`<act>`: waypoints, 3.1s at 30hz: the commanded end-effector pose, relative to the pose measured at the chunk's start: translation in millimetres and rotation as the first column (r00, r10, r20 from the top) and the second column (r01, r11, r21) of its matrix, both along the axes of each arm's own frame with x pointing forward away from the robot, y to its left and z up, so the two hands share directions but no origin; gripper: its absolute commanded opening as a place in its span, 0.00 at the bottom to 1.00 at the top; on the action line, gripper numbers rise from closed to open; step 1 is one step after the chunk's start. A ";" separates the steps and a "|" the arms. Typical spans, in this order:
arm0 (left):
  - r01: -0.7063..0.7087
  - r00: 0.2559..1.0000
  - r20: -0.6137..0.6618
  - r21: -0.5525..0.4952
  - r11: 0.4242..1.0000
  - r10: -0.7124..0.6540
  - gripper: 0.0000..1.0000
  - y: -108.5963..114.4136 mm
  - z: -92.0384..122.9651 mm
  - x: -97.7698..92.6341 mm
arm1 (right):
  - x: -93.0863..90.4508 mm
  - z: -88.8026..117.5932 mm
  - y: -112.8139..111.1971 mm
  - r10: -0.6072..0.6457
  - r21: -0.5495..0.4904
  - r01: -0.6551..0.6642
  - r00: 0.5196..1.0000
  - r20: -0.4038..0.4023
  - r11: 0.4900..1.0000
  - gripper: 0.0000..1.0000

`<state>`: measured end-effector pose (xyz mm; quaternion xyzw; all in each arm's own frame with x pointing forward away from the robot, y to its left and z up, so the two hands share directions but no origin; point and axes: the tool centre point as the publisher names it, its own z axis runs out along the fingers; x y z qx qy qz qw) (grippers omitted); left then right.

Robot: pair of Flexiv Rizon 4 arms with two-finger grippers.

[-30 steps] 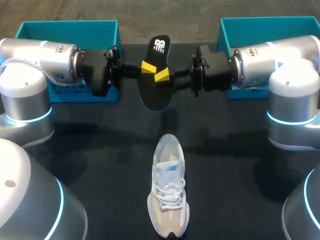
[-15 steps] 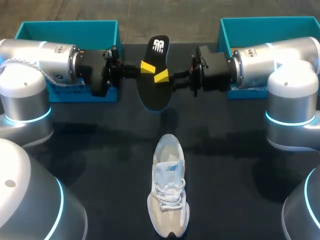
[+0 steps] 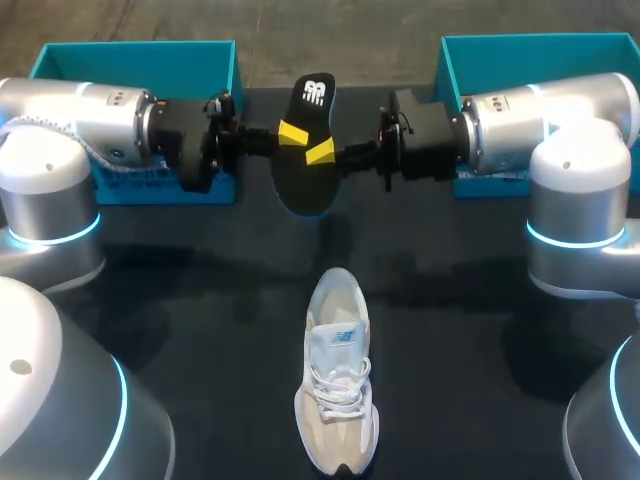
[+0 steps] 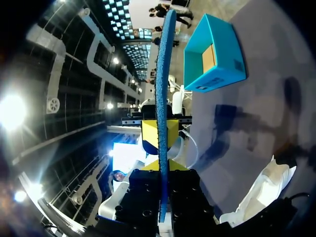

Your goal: Take the shoe out of the shoebox, open the shoe tongue, remove and reinsert the insole, then place the shoe into the shoebox

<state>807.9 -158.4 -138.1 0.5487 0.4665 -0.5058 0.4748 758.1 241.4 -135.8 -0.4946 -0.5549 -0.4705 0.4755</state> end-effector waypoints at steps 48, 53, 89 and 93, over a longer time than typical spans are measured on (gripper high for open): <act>0.039 0.857 -0.433 0.594 0.803 0.278 1.00 81.0 -58.8 -17.5 | -8.0 -25.3 -37.2 0.021 -0.108 0.022 0.926 0.377 0.994 0.00; 0.052 0.819 -0.459 0.657 0.752 0.344 1.00 80.9 -76.2 -28.4 | -13.9 -35.2 -44.9 0.028 -0.124 0.029 0.902 0.432 0.992 0.00; 0.173 0.560 -0.579 0.781 0.600 0.592 1.00 53.8 -134.7 -61.2 | -24.3 -82.9 -66.3 0.087 -0.043 -0.077 0.770 0.632 0.996 0.00; 0.177 0.523 -0.587 0.784 0.595 0.618 1.00 54.3 -144.2 -64.0 | -26.8 -86.7 -65.2 0.099 -0.055 -0.084 0.739 0.666 0.995 0.00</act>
